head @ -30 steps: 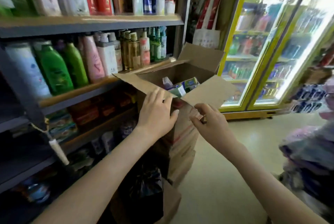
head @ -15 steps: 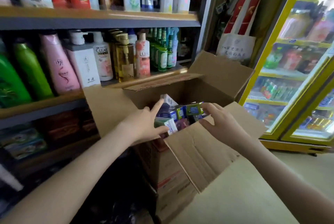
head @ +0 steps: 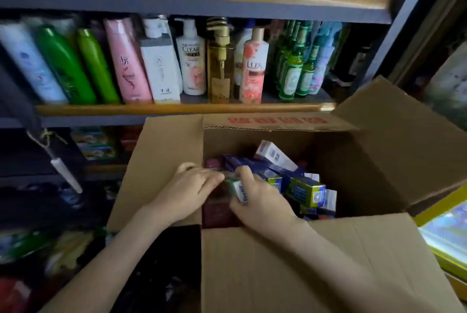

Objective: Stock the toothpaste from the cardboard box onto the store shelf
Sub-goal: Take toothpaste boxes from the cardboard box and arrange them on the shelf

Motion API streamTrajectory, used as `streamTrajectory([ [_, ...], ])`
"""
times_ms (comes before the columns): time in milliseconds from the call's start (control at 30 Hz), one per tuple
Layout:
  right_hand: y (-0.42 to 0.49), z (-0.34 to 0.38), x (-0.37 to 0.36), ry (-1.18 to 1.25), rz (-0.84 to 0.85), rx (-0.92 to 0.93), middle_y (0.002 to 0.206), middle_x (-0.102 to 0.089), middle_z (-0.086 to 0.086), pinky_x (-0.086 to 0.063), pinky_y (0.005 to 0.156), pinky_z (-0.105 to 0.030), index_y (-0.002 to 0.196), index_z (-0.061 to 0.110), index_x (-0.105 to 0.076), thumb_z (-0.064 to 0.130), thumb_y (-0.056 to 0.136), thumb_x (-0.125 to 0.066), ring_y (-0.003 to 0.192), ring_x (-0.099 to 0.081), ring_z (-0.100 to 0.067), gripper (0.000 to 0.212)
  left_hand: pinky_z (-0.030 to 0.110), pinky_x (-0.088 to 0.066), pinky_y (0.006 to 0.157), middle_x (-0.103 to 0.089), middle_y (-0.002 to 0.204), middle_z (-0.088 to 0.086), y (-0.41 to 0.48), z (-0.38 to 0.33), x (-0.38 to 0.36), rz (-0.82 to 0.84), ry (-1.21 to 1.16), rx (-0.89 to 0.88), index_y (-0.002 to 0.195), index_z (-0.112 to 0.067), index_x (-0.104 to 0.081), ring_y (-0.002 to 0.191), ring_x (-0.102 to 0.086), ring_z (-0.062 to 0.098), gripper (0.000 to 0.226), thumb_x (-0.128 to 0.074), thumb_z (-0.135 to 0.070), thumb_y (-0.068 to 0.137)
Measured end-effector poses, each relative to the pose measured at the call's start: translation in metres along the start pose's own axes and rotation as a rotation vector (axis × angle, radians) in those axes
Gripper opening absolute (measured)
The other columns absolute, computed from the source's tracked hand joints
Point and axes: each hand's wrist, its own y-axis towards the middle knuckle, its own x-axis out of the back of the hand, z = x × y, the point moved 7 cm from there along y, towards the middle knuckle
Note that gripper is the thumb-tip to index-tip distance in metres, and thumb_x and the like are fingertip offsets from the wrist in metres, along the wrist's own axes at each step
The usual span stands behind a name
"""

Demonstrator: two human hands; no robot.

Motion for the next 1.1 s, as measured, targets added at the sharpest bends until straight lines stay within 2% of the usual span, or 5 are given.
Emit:
streamTrajectory([
  [167, -0.003, -0.035, 0.058, 0.461, -0.181, -0.096, 0.081, -0.063, 0.007, -0.047, 0.058, -0.023, 0.103, 0.026, -0.045, 0.023, 0.09, -0.057, 0.068, -0.062, -0.006, 0.018, 0.02, -0.018, 0.1, -0.044, 0.131, -0.02, -0.01, 0.005, -0.004, -0.043, 0.012, 0.066, 0.142, -0.032, -0.042, 0.122, -0.037, 0.0, 0.087, -0.03, -0.086, 0.075],
  [500, -0.011, -0.083, 0.077, 1.125, -0.004, -0.216, 0.102, -0.067, -0.02, -0.055, 0.061, -0.029, 0.122, 0.01, -0.045, 0.011, 0.097, -0.047, 0.071, -0.063, -0.028, 0.025, 0.029, -0.038, 0.076, -0.052, 0.101, -0.014, 0.005, -0.013, 0.018, -0.055, 0.078, 0.17, 0.109, -0.026, -0.052, 0.094, -0.048, 0.011, 0.05, -0.077, -0.049, 0.072],
  [767, -0.02, -0.159, 0.109, 0.183, -0.226, -0.273, 0.124, -0.058, -0.005, -0.039, 0.087, -0.021, 0.131, 0.019, -0.05, 0.01, 0.098, -0.043, 0.111, -0.054, -0.017, 0.035, 0.026, -0.032, 0.064, -0.042, 0.088, -0.018, 0.006, -0.015, 0.014, -0.128, 0.092, 0.111, 0.095, -0.019, -0.051, 0.088, -0.041, 0.008, 0.044, -0.081, -0.041, 0.072],
  [933, -0.028, -0.197, 0.071, -0.238, 0.362, -0.363, 0.136, -0.047, -0.003, -0.038, 0.099, -0.028, 0.141, 0.022, -0.039, 0.028, 0.085, -0.069, 0.122, -0.047, -0.021, 0.064, 0.031, -0.032, 0.066, -0.042, 0.084, -0.018, 0.012, -0.028, 0.018, -0.155, 0.067, 0.16, 0.096, -0.021, -0.048, 0.085, -0.044, 0.011, 0.046, -0.081, -0.042, 0.071],
  [1100, -0.018, -0.197, 0.057, -0.216, 0.378, -0.365, 0.124, -0.058, -0.001, -0.046, 0.094, -0.031, 0.133, 0.021, -0.046, 0.033, 0.074, -0.079, 0.11, -0.057, -0.018, 0.068, 0.034, -0.04, 0.071, -0.05, 0.096, -0.011, 0.021, -0.038, 0.012, -0.13, 0.077, 0.151, 0.099, -0.021, -0.049, 0.093, -0.049, 0.015, 0.049, -0.08, -0.045, 0.071],
])
